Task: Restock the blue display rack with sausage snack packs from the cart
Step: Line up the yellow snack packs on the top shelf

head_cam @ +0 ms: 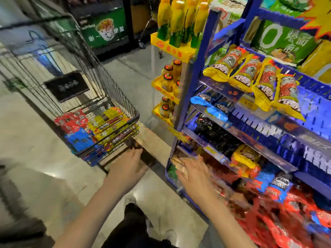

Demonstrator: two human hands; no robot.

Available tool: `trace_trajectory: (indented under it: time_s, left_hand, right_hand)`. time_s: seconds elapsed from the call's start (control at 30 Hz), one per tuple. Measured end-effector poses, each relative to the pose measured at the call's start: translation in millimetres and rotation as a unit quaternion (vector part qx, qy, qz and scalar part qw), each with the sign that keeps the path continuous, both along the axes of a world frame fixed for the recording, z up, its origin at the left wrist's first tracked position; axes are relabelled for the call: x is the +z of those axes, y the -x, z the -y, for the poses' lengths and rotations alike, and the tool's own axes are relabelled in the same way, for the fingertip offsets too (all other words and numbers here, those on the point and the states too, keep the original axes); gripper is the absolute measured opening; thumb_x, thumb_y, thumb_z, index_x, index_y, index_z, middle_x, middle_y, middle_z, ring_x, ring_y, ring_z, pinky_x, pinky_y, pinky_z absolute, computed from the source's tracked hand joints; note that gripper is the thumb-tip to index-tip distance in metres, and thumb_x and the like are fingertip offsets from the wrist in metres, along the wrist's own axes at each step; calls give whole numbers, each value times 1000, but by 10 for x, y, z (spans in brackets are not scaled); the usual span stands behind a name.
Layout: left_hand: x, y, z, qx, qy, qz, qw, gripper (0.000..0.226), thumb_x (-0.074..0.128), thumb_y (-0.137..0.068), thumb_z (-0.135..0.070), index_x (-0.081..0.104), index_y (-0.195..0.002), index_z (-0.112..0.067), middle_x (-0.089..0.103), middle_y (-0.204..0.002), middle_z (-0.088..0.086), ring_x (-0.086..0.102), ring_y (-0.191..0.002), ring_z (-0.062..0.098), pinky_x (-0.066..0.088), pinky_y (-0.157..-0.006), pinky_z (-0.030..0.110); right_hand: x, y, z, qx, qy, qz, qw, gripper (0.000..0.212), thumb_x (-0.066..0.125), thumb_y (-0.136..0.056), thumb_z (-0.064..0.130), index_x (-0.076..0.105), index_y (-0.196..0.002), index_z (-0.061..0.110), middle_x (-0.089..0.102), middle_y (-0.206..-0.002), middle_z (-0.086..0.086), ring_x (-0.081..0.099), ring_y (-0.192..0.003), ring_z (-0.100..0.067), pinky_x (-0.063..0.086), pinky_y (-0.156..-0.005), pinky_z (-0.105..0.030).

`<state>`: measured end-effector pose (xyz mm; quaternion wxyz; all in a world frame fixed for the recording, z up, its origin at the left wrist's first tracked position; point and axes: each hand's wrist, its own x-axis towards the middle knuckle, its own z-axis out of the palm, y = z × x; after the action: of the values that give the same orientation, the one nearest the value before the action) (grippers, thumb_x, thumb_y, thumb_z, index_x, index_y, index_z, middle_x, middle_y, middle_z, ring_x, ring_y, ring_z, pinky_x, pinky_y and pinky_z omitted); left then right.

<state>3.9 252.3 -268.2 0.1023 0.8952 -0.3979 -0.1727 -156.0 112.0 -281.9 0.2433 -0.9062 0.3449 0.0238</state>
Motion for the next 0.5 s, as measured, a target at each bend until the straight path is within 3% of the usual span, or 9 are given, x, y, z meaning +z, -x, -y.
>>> trace_trajectory:
  time_s: [0.13,0.27,0.5]
  left_hand:
    - [-62,-23,-500,51,-20,-64,996,52,44,-94,-35,31,-143,-23,55,-129,3,56,-110,21,49,-87,35]
    - [-252,-321,-945,108,-58,-86,989,54,43,-95,-41,30,-144,-23,46,-140,0,46,-124,19,42,-98,32]
    - [-417,-1264,-1451,163,-72,-84,980,57,45,-94,-41,28,-145,-21,40,-144,-1,42,-128,19,39,-100,31]
  right_hand:
    - [-203,-258,-196,73,-73,-52,993,46,48,-92,43,48,-134,24,53,-132,0,47,-122,-23,37,-102,-35]
    - [-259,-699,-407,129,-58,-65,988,49,49,-91,44,49,-134,21,57,-131,-1,51,-120,-22,39,-99,-34]
    - [-316,-1828,-790,175,-69,-68,980,52,48,-92,42,43,-139,19,53,-134,-3,49,-122,-23,39,-101,-36]
